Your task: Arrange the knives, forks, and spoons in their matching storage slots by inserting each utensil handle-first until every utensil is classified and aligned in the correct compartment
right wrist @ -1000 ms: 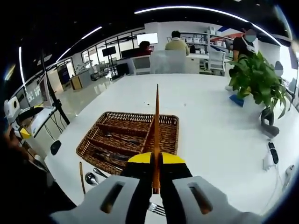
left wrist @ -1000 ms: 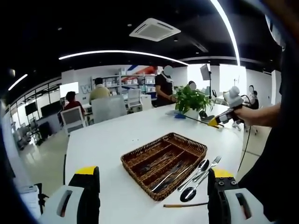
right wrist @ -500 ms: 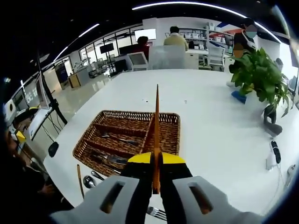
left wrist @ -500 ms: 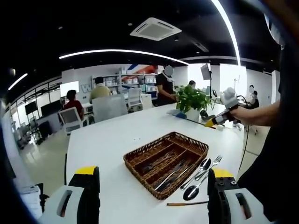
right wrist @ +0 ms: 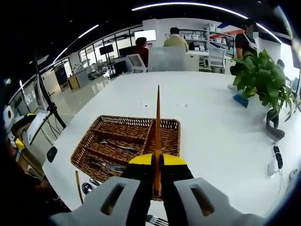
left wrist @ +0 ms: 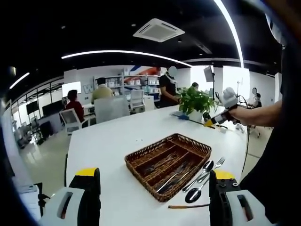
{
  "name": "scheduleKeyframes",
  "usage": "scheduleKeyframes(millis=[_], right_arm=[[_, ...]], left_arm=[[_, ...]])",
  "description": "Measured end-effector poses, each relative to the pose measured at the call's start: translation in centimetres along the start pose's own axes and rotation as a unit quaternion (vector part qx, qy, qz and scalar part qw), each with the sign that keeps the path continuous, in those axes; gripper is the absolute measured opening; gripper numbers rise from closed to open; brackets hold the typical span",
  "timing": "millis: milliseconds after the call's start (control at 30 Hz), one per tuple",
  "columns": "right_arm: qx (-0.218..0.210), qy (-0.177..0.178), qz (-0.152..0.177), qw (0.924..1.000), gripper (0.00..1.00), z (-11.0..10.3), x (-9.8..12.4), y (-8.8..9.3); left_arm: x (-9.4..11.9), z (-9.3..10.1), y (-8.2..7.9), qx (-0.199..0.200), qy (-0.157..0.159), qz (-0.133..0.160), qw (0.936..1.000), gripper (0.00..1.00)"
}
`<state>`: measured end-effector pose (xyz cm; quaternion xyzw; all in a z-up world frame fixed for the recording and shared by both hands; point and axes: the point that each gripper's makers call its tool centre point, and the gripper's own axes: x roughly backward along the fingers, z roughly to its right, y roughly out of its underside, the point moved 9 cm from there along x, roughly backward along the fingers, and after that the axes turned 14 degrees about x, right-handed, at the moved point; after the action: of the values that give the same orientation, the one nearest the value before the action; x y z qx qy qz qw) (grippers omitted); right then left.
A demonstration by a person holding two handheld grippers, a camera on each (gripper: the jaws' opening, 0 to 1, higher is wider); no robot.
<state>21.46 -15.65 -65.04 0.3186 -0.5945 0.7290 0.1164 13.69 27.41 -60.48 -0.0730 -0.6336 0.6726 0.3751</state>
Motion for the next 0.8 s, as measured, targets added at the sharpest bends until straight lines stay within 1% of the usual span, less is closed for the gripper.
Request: scheduleKeyframes(millis=[267,400,800], right_arm=[[-0.005,-0.003,-0.006,1.0000,0.02,0.1,-0.2,0.6],[-0.004,-0.004,-0.009,0.9999,0.02,-0.2,-0.5,1.0],[-0.004,-0.006,-0.020,0.9998,0.02,-0.6,-2.1,1.9]], left_arm=[[0.1,0.1,-0.1,-0.001,-0.003,0.002,1.0000,1.00],[0.3,0.1,0.1,0.000,-0.004,0.000,1.0000,1.00],[0.7,0.2,0.5,0.004,-0.010,-0.003,0.9999,1.00]])
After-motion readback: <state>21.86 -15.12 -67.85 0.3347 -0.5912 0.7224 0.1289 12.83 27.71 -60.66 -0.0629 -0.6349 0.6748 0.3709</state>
